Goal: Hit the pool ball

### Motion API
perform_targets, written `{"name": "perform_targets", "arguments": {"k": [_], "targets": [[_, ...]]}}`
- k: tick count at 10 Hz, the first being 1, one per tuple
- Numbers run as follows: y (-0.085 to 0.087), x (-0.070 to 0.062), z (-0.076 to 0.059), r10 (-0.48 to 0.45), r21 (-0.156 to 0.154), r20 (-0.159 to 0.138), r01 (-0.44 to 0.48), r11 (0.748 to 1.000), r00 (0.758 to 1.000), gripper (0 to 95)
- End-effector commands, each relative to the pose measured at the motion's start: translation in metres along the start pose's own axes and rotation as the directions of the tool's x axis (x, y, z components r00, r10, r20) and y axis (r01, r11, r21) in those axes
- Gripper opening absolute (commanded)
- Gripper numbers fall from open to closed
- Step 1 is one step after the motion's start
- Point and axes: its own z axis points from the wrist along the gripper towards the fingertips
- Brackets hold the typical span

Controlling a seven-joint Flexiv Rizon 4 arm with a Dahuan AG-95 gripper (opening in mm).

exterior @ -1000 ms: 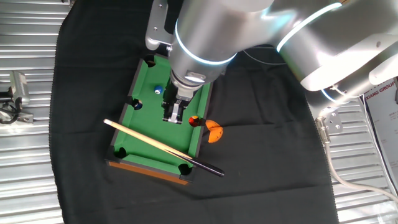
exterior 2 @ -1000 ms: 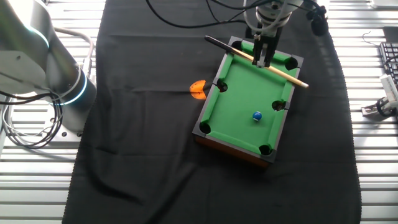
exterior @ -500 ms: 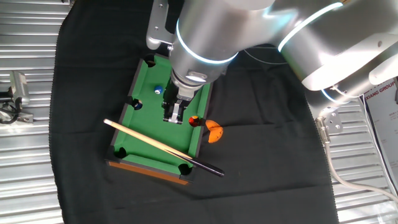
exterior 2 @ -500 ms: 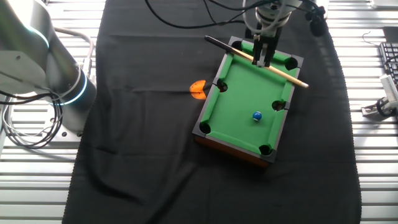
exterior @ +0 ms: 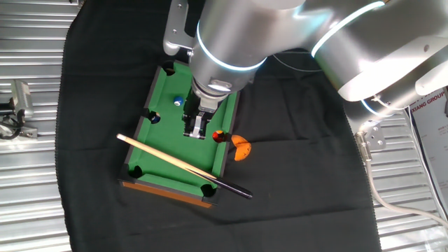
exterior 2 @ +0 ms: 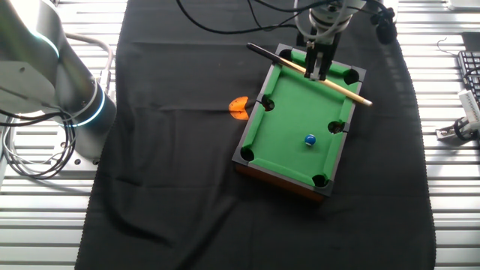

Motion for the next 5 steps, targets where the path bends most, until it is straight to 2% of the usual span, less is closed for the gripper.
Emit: {"name": "perform_targets", "arguments": {"k": [1, 2, 3, 4, 5], "targets": [[-0.0002, 0.0003, -0.0006, -0.103, 0.048, -0.001, 0.103, 0.994, 0.995, 0.0], [-0.0002, 0.0003, -0.0006, -0.165, 0.066, -0.007, 0.165, 0.984, 0.986, 0.0], [-0.0002, 0.0003, -0.0006, -0.186, 0.061, -0.008, 0.186, 0.981, 0.983, 0.0], [-0.0002, 0.0003, -0.0006, -0.272, 0.042, -0.014, 0.273, 0.961, 0.962, 0.0], [-0.0002, 0.0003, -0.0006, -0.305, 0.040, -0.013, 0.306, 0.951, 0.952, 0.0]]}}
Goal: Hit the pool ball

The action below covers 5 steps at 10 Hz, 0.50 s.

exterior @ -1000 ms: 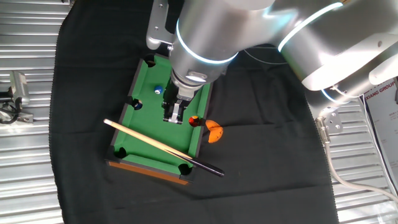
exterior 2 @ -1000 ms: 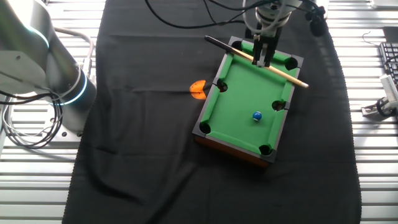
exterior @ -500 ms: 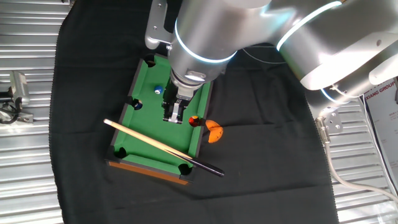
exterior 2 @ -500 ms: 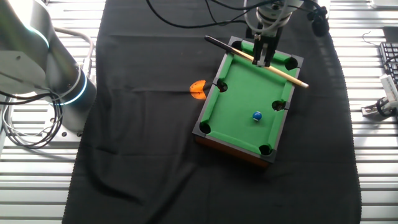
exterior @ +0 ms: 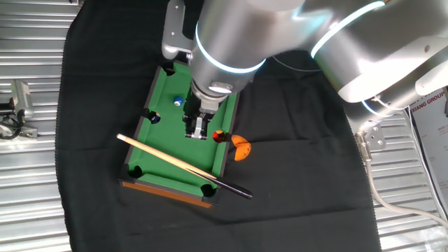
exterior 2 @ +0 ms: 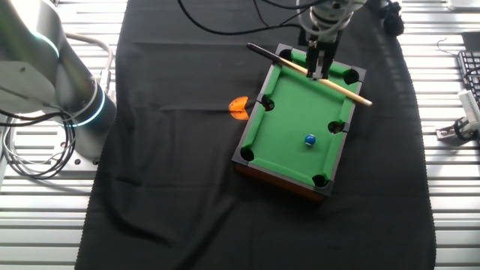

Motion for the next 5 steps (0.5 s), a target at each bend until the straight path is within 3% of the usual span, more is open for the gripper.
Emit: {"name": "perform_targets", "arguments": {"k": [1, 3, 5], "targets": [[-0.0002, 0.0001, -0.0007, -0.174, -0.020, 0.003, 0.174, 0.984, 0.985, 0.0], [-0.0002, 0.0001, -0.0007, -0.167, -0.089, 0.005, 0.167, 0.982, 0.986, 0.0], [-0.0002, 0.0001, -0.0007, -0.189, -0.093, -0.002, 0.188, 0.978, 0.982, 0.0]]}}
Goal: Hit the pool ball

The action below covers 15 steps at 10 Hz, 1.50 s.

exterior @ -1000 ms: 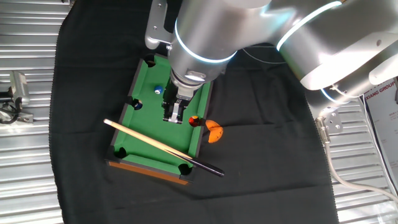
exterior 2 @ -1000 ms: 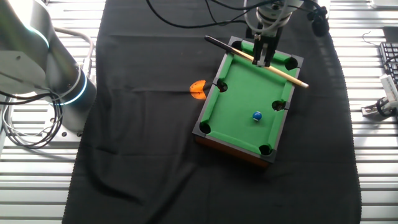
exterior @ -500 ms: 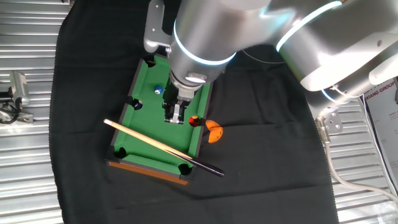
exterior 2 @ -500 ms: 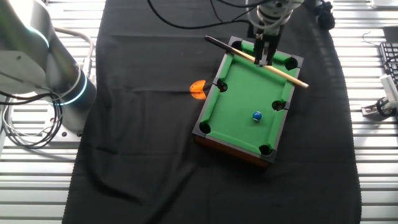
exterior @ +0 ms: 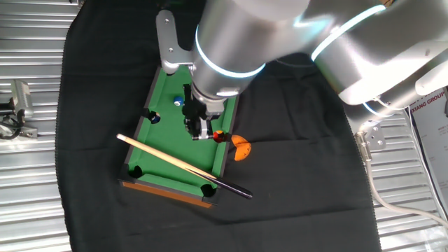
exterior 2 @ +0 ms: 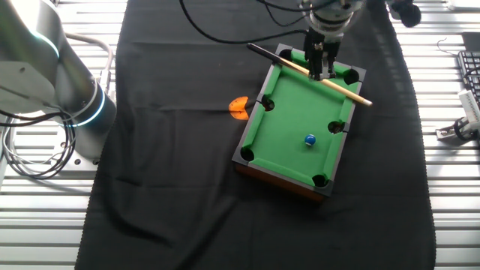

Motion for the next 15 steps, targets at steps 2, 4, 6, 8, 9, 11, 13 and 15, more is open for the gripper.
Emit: {"name": "perform_targets", "arguments": {"k": [2, 4, 6, 8, 9, 11, 13, 15], "targets": [[0.0004, -0.0004, 0.0000, -0.037, -0.055, 0.006, 0.038, 0.998, 0.999, 0.0], [0.0004, -0.0004, 0.0000, -0.071, -0.074, 0.001, 0.071, 0.995, 0.997, 0.0], [0.0004, -0.0004, 0.0000, -0.075, -0.089, -0.010, 0.074, 0.993, 0.997, 0.0], [0.0004, -0.0004, 0.0000, -0.073, -0.089, -0.017, 0.072, 0.993, 0.997, 0.0], [0.0004, -0.0004, 0.0000, -0.074, -0.085, -0.021, 0.072, 0.994, 0.997, 0.0], [0.0004, -0.0004, 0.0000, -0.068, -0.088, -0.026, 0.066, 0.994, 0.997, 0.0], [0.0004, -0.0004, 0.0000, -0.054, -0.083, -0.032, 0.051, 0.995, 0.998, 0.0], [0.0004, -0.0004, 0.0000, -0.048, -0.079, -0.030, 0.045, 0.996, 0.998, 0.0]]}}
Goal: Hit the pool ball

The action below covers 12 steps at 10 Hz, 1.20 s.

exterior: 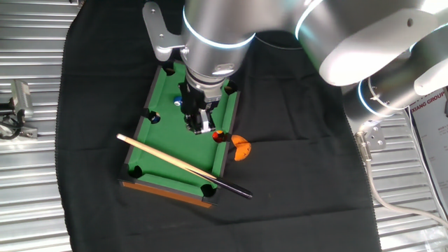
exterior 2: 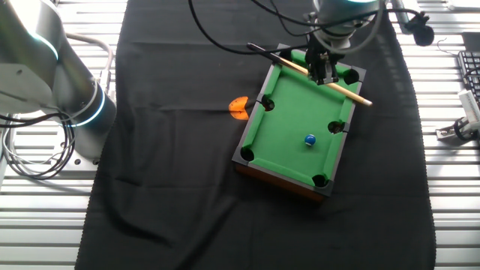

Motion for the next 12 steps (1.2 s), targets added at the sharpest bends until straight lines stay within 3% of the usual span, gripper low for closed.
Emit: {"name": "perform_targets", "arguments": {"k": [1, 6, 8, 9, 10, 12], "targets": [[-0.0006, 0.0010, 0.0002, 0.008, 0.005, 0.000, -0.008, 1.000, 1.000, 0.0], [-0.0006, 0.0011, 0.0003, 0.117, 0.009, -0.001, -0.117, 0.993, 0.993, 0.0], [-0.0006, 0.0014, 0.0003, 0.185, 0.030, 0.000, -0.185, 0.982, 0.983, 0.0], [-0.0006, 0.0015, 0.0005, 0.227, 0.068, 0.012, -0.227, 0.971, 0.974, 0.0], [-0.0006, 0.0014, 0.0005, 0.246, 0.079, 0.020, -0.247, 0.966, 0.969, 0.0], [0.0002, 0.0038, -0.0009, 0.297, 0.058, 0.029, -0.299, 0.953, 0.954, 0.0]]}}
